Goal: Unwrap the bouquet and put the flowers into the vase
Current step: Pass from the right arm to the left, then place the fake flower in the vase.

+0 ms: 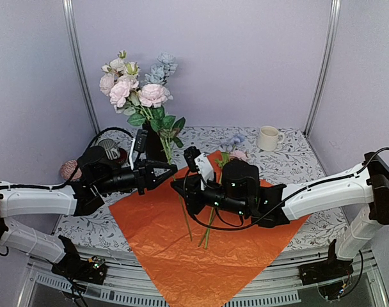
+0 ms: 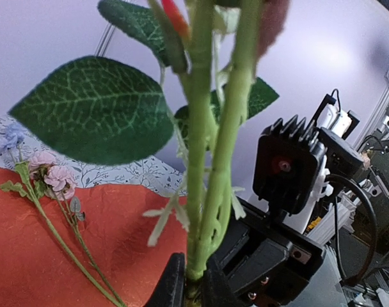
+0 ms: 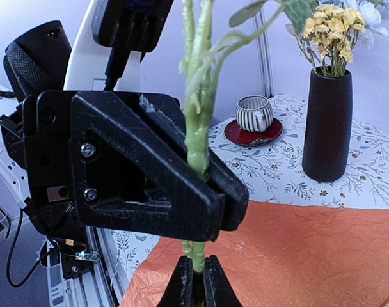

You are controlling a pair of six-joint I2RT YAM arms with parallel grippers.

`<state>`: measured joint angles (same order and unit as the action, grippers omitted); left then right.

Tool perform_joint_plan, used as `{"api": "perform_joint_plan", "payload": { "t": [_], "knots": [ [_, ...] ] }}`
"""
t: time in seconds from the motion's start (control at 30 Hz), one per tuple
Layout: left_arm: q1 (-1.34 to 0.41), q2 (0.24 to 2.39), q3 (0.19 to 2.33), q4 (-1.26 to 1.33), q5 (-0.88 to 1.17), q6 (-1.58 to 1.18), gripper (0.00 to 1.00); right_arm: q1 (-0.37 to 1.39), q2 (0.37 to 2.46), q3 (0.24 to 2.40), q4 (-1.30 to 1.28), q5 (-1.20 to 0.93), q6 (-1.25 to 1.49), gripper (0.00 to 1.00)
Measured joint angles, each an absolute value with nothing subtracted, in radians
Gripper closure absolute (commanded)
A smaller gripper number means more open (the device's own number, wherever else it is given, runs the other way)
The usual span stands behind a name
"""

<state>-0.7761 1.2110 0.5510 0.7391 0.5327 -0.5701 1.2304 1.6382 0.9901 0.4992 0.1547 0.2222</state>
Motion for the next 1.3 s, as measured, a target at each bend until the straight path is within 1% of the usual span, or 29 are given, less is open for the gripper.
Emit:
{"api": "perform_joint_plan", "payload": {
  "t": [0.1, 0.13, 0.2, 0.23, 0.5, 0.53, 0.6, 0.63, 0.7, 0.73, 0.77, 0.97, 1.17, 1.23, 1.3],
  "knots": [
    [-0.776, 1.211, 0.551, 0.738, 0.523, -0.566, 1.0, 1.23, 1.639, 0.99, 0.502, 0.155, 0.216, 0.85],
    [-0.776, 1.211, 0.551, 0.738, 0.519, -0.565, 1.0, 1.23, 1.639, 0.99, 0.503, 0.155, 0.212, 0.83],
    [-0.776, 1.208, 0.551, 0.733, 0.511, -0.561, 1.0, 1.23, 1.639, 0.99, 0.502, 0.155, 0.205, 0.76],
    [-0.776, 1.204, 0.551, 0.728, 0.506, -0.557, 1.0, 1.23, 1.639, 0.99, 0.503, 0.155, 0.202, 0.74],
    [-0.776, 1.152, 0.553, 0.668, 0.445, -0.512, 1.0, 1.23, 1.636, 0.952, 0.529, 0.152, 0.176, 0.68],
    [-0.776, 1.147, 0.555, 0.656, 0.435, -0.503, 1.0, 1.23, 1.633, 0.937, 0.533, 0.152, 0.173, 0.65],
    [-0.77, 1.134, 0.561, 0.623, 0.418, -0.487, 1.0, 1.23, 1.625, 0.91, 0.536, 0.154, 0.167, 0.52],
    [-0.767, 1.126, 0.564, 0.606, 0.409, -0.478, 1.0, 1.23, 1.619, 0.898, 0.54, 0.157, 0.167, 0.43],
    [-0.76, 1.112, 0.569, 0.584, 0.398, -0.464, 1.0, 1.23, 1.599, 0.871, 0.546, 0.166, 0.16, 0.16],
    [-0.754, 1.103, 0.572, 0.57, 0.39, -0.456, 1.0, 1.23, 1.586, 0.856, 0.551, 0.175, 0.154, 0.06],
    [-0.746, 1.094, 0.576, 0.556, 0.383, -0.45, 1.0, 1.23, 1.575, 0.844, 0.556, 0.178, 0.157, 0.0],
    [-0.659, 1.045, 0.587, 0.484, 0.348, -0.421, 1.0, 1.23, 1.497, 0.783, 0.595, 0.235, 0.125, 0.01],
    [-0.569, 0.992, 0.593, 0.412, 0.292, -0.382, 1.0, 1.208, 1.43, 0.753, 0.6, 0.356, 0.091, 0.01],
    [-0.557, 0.979, 0.605, 0.389, 0.26, -0.359, 1.0, 1.164, 1.4, 0.743, 0.593, 0.371, 0.091, 0.01],
    [-0.554, 0.968, 0.616, 0.376, 0.219, -0.332, 1.0, 1.066, 1.362, 0.738, 0.577, 0.355, 0.105, 0.01]
  ]
}}
